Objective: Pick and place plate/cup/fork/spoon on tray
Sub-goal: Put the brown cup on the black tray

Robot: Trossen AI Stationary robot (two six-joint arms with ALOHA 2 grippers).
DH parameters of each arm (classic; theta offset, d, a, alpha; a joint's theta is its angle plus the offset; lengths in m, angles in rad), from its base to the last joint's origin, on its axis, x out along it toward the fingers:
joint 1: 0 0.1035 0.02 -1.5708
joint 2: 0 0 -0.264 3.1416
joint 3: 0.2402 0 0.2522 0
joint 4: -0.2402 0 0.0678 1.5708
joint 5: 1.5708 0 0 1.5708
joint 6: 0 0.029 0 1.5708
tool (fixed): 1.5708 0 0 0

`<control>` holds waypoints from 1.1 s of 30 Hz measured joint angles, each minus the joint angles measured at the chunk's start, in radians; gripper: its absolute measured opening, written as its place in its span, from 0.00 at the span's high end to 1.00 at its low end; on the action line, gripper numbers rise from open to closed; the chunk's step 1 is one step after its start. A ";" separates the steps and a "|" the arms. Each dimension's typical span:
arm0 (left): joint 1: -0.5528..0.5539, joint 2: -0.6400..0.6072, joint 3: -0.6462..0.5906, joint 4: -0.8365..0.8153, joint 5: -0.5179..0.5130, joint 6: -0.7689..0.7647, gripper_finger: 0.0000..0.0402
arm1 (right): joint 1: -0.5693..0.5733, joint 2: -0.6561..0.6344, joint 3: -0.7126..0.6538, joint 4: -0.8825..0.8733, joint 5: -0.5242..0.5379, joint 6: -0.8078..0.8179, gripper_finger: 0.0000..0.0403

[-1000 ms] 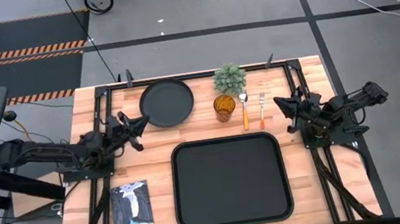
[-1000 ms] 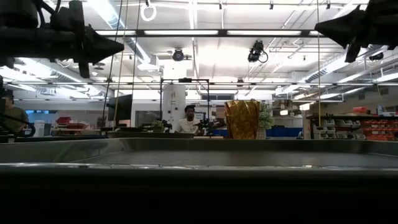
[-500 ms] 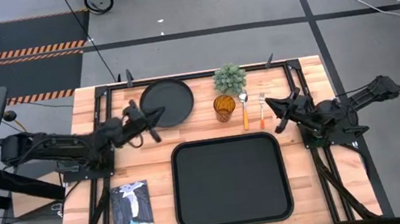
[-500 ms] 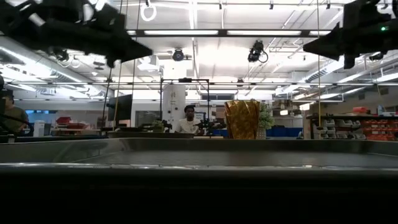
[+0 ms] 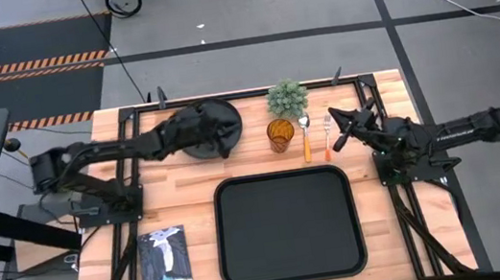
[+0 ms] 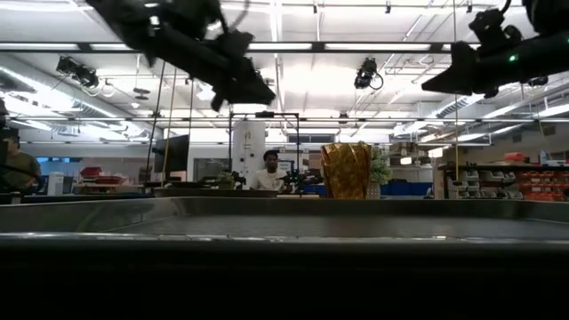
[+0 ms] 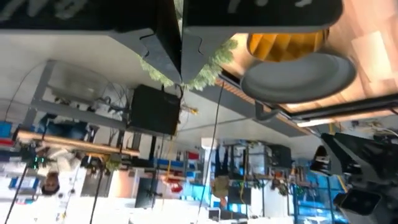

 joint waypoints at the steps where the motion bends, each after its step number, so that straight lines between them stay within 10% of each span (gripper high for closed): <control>1: 0.006 0.030 0.037 -0.039 0.010 -0.014 0.73 | -0.022 0.002 0.000 -0.013 -0.021 0.021 0.98; 17: 0.019 0.427 0.656 -0.659 0.072 0.002 0.72 | -0.112 0.159 0.000 -0.123 -0.111 0.209 0.99; 33: 0.023 0.599 0.991 -0.910 0.159 -0.022 0.59 | -0.021 0.213 0.195 -0.343 -0.017 0.121 0.99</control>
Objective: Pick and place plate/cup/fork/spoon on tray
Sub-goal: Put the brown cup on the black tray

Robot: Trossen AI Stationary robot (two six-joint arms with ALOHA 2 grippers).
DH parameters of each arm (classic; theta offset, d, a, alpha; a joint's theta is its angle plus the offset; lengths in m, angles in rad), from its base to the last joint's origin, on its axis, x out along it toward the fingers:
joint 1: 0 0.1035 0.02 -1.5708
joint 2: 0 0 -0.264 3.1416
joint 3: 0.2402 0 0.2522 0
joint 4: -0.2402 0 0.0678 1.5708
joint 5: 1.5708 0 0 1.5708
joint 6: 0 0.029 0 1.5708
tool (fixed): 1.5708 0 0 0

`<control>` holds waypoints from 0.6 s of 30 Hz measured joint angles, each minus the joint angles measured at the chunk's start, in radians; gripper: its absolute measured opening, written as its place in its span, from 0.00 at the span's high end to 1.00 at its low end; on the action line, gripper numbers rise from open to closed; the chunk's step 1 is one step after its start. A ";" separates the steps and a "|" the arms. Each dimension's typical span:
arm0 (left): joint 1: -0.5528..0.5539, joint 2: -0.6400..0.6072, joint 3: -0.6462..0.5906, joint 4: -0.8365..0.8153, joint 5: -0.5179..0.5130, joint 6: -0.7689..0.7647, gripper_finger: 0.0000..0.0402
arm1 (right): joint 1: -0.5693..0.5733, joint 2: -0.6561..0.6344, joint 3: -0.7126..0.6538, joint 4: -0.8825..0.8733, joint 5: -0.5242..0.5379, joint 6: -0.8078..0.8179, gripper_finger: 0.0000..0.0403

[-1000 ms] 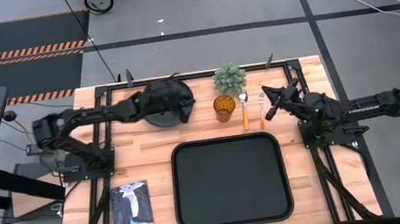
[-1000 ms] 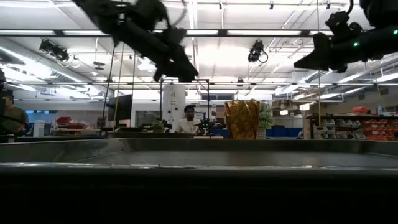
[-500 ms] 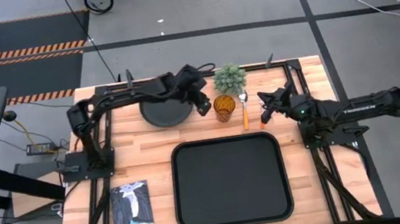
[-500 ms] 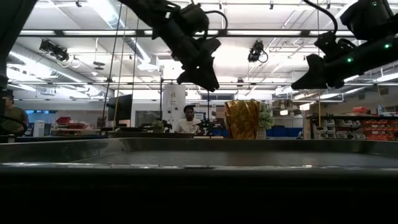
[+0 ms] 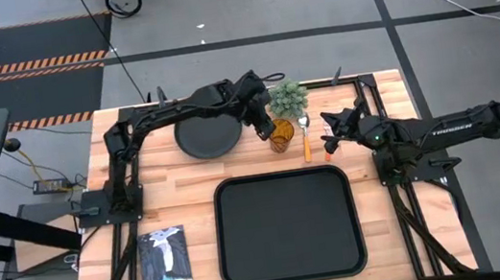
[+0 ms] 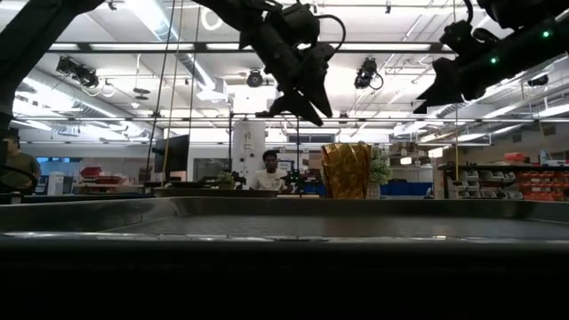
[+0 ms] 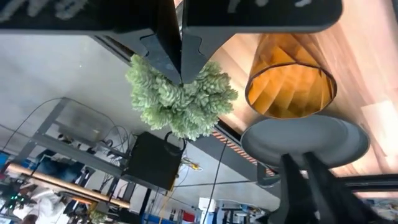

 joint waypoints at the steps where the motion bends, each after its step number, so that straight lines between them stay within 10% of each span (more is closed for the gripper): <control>1: 0.001 0.004 0.009 0.000 -0.025 -0.013 0.59 | 0.000 0.001 0.003 0.000 0.000 -0.014 0.99; 18: -0.044 0.149 0.216 -0.213 -0.192 -0.045 0.64 | -0.002 0.037 0.009 0.013 -0.011 -0.036 0.99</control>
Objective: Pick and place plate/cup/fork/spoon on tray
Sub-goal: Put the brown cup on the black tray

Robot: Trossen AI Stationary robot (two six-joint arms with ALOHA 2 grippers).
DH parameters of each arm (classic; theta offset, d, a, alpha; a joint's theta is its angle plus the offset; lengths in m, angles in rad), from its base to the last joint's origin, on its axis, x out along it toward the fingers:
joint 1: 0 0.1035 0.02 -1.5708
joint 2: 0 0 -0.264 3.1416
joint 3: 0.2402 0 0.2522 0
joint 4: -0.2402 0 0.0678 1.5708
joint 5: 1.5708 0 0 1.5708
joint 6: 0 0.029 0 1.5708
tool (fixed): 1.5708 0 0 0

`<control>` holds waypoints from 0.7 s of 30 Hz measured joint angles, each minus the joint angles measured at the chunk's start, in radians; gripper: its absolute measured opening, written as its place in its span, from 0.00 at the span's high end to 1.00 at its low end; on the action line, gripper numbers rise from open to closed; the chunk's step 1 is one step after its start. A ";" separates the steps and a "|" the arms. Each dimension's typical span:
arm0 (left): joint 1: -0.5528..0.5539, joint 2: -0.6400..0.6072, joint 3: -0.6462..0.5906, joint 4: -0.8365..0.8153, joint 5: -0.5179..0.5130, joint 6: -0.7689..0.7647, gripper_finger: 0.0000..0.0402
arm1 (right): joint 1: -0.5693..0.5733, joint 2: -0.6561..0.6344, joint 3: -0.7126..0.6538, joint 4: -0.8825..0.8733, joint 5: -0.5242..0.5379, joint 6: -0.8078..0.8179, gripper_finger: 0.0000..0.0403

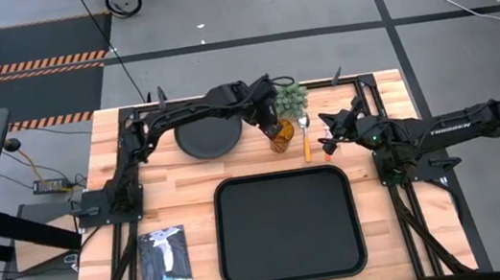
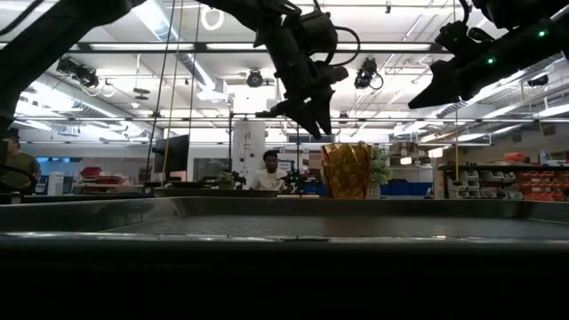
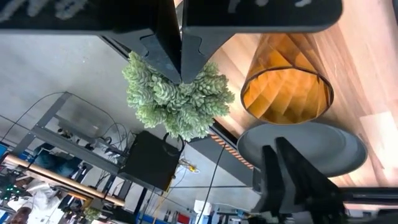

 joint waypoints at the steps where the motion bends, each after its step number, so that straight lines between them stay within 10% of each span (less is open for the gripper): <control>1: 0.000 0.009 0.020 -0.016 -0.002 0.001 0.64 | 0.000 0.000 0.000 0.001 0.000 0.000 0.99; 21: -0.009 0.069 0.067 -0.068 0.001 0.004 0.64 | 0.000 0.024 -0.002 0.029 -0.054 0.004 0.99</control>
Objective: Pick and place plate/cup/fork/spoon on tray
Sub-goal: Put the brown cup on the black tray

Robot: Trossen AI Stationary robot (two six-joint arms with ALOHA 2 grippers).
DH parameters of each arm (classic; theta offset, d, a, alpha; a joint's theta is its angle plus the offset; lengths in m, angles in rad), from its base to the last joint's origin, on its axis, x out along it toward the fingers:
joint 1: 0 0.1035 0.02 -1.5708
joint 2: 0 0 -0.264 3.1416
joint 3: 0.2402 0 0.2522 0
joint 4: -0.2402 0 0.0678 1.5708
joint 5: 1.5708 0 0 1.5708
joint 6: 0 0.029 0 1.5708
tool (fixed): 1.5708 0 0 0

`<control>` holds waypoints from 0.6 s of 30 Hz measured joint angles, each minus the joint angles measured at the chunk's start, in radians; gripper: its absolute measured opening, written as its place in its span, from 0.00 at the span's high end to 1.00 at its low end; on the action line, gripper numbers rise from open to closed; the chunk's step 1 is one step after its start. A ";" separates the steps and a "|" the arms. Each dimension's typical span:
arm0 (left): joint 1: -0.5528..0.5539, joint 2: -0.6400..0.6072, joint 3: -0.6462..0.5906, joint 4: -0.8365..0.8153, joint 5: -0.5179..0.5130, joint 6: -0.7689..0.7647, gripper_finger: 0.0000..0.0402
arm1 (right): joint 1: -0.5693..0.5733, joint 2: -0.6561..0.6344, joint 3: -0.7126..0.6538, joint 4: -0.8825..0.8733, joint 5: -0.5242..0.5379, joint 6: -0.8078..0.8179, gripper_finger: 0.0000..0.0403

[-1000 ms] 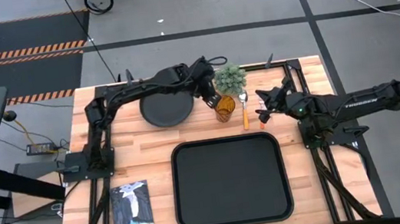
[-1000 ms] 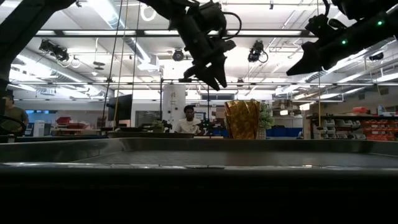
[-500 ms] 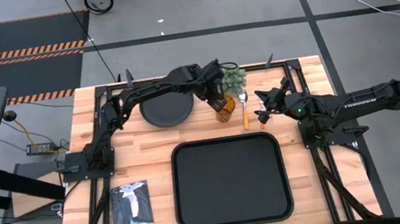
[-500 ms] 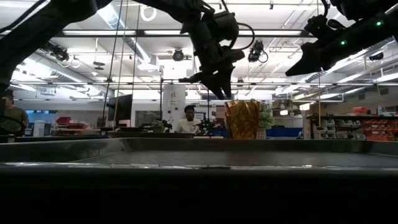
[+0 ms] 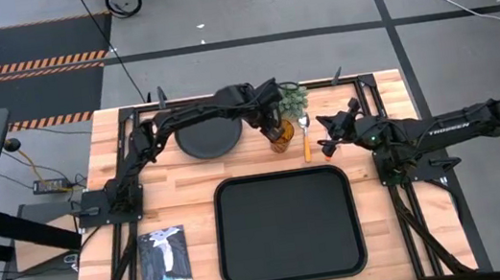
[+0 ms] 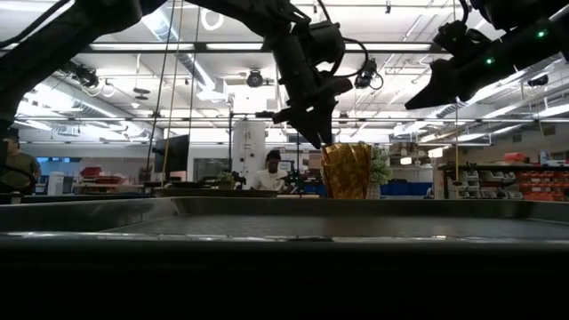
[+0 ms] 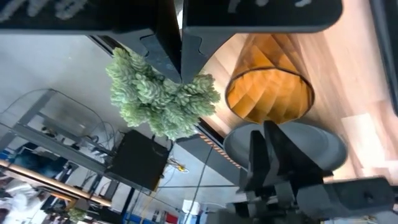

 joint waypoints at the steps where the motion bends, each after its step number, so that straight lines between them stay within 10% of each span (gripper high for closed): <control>1: -0.001 0.004 0.001 0.009 -0.001 0.002 0.64 | 0.000 0.002 0.000 0.002 -0.003 0.000 0.99; 18: -0.001 0.017 0.001 -0.001 -0.017 0.022 0.65 | 0.000 0.065 0.000 0.033 -0.009 0.015 0.99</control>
